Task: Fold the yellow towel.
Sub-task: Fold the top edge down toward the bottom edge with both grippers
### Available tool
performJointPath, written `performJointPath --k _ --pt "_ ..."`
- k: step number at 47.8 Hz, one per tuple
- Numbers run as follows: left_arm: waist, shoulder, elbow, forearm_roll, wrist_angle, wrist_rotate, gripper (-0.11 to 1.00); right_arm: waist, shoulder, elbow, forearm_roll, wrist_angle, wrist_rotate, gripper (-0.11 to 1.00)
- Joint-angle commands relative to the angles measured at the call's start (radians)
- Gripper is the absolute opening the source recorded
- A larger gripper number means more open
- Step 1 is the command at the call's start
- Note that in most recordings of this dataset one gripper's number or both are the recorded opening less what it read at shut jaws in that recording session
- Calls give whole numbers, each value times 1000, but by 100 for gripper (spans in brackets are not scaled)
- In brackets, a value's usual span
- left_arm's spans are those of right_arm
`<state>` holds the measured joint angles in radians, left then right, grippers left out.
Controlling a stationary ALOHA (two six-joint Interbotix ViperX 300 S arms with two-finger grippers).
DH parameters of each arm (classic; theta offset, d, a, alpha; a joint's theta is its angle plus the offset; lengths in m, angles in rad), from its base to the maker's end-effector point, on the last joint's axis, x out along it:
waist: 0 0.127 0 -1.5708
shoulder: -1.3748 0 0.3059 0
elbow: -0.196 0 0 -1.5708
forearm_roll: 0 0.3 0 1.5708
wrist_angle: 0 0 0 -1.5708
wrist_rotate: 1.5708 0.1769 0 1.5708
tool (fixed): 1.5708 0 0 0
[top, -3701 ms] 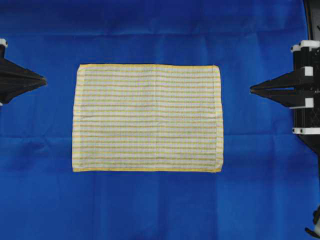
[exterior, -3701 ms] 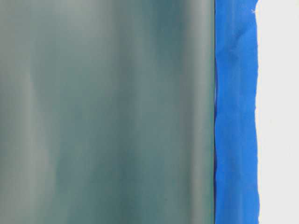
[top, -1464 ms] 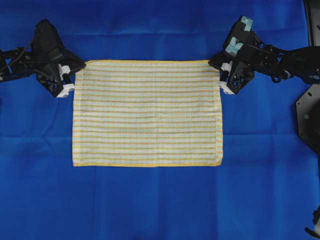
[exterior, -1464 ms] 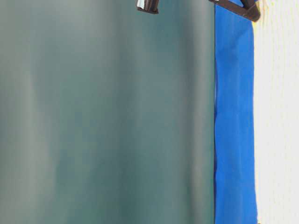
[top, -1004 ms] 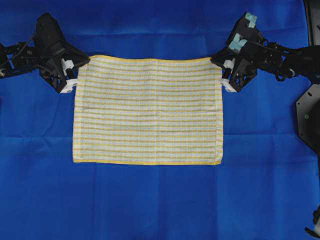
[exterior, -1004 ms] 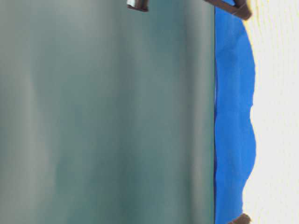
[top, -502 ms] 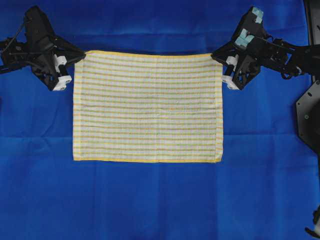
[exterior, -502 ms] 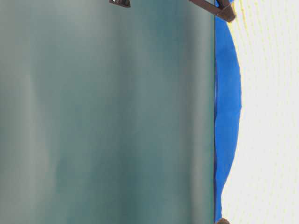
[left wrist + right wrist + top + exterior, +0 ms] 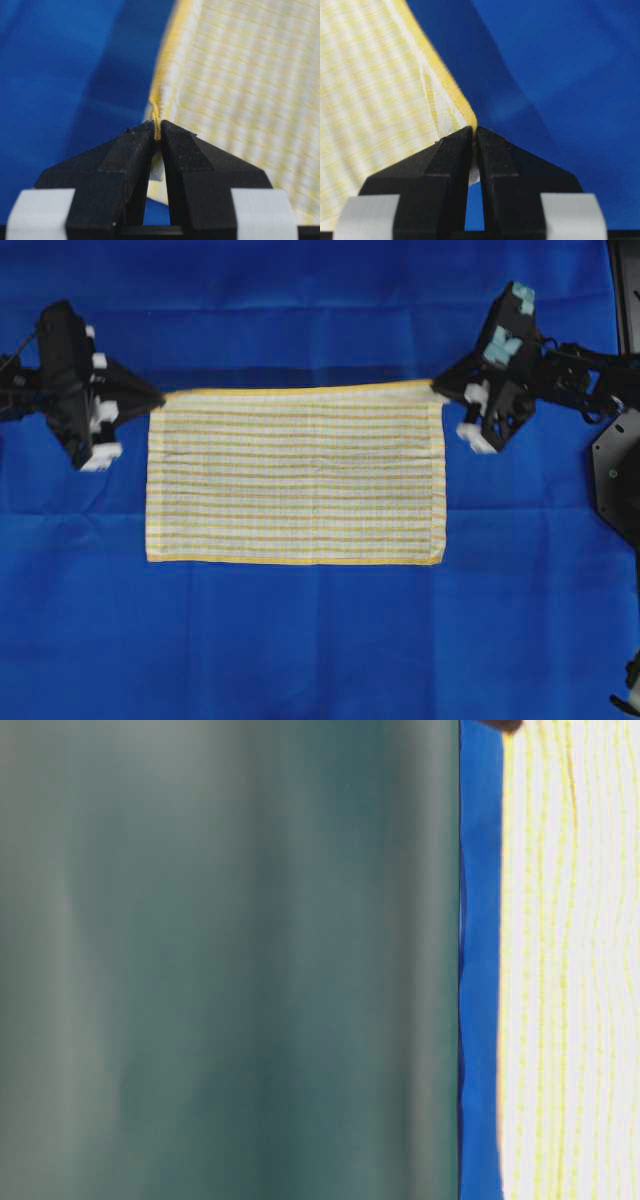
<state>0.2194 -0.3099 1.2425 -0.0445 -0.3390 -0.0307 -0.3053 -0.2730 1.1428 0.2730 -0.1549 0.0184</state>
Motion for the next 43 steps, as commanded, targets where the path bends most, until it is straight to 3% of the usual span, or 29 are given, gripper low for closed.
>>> performJointPath --k 1,13,25,43 --pt "-51 -37 8 0 -5 -12 5 66 -51 5 37 8 -3 4" --pt "-213 -127 41 -2 -5 -89 5 255 -127 29 135 18 -3 4" --pt "-357 -152 44 -2 -5 -133 5 397 -127 25 178 17 -3 4" --pt "-393 -101 25 -2 28 -138 5 465 -77 -2 201 21 -3 4"
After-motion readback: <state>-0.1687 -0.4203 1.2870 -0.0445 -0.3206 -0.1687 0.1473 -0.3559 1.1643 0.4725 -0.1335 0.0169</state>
